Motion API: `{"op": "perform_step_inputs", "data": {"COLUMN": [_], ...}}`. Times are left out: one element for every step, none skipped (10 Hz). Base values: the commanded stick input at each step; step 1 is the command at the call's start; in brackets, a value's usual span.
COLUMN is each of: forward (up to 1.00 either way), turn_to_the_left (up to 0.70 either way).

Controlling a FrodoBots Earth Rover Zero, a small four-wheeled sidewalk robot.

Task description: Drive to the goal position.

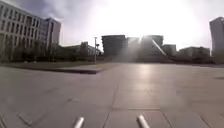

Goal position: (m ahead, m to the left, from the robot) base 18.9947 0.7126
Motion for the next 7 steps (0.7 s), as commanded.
{"op": "perform_step_inputs", "data": {"forward": [1.00, 1.00, 1.00, 1.00, 1.00, 1.00, 1.00], "turn_to_the_left": [0.00, 0.00, 0.00, 0.00, 0.00, 0.00, 0.00]}}
